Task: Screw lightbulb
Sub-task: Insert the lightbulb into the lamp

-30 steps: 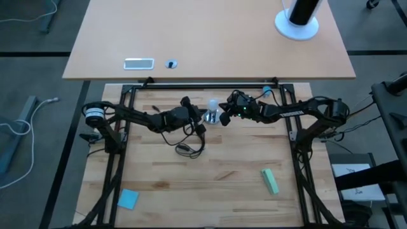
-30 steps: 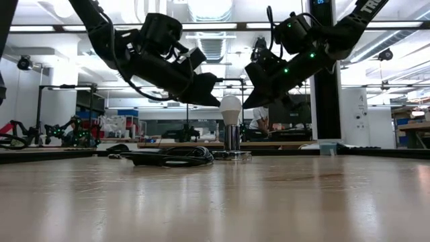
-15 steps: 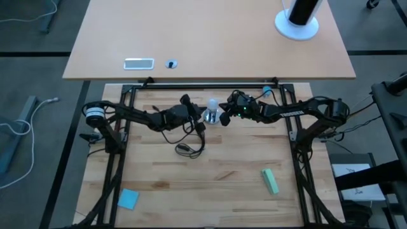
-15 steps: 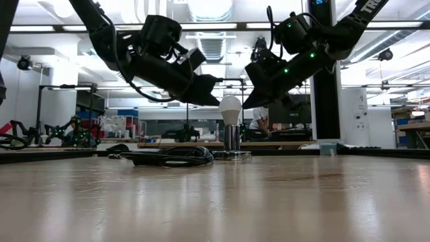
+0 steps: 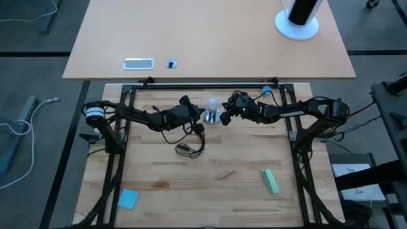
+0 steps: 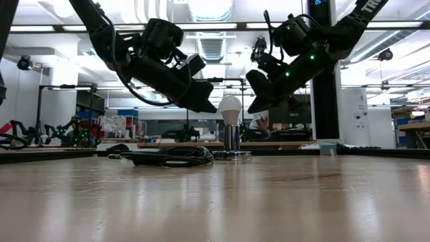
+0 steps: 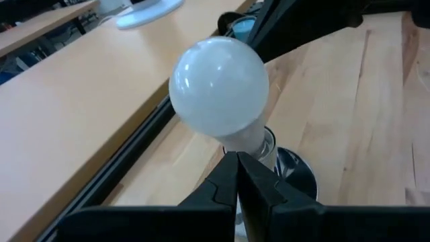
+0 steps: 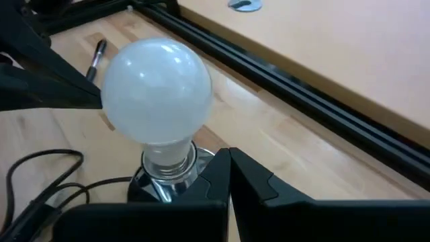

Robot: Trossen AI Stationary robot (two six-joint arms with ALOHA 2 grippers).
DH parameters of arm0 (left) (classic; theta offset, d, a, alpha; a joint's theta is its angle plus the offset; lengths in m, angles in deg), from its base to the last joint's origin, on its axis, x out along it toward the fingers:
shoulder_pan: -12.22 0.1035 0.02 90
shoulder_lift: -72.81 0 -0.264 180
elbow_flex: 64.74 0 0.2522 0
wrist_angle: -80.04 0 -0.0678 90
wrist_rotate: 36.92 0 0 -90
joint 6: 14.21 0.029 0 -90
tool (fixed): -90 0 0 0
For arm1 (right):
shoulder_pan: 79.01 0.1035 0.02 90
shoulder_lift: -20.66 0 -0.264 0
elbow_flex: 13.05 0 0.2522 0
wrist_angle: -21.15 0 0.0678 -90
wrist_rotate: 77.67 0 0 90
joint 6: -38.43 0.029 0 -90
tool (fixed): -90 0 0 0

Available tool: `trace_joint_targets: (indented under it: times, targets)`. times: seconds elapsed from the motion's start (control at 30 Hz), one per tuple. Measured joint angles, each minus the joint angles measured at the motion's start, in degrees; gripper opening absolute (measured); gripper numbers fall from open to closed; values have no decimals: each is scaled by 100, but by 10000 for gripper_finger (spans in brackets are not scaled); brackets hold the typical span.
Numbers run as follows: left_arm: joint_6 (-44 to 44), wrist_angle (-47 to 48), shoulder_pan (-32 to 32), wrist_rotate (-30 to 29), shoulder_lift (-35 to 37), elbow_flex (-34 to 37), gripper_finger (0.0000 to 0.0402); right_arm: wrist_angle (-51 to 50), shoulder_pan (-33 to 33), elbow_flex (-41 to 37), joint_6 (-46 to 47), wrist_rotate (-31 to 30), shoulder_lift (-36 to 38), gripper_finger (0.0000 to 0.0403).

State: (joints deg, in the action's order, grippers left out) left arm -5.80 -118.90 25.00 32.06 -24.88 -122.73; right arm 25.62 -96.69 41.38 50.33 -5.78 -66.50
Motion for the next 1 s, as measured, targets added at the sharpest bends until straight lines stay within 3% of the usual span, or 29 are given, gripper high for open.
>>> trace_joint_targets:
  times: [0.57,0.87,1.0]
  targets:
    - [237,-242,138,258,-18,0,0,477,9,0,-180,496,-22,0]
    - [463,-319,186,277,-31,0,0,455,194,0,-101,507,-22,0]
    - [430,-101,186,300,-25,0,0,164,223,4,-1,167,12,0]
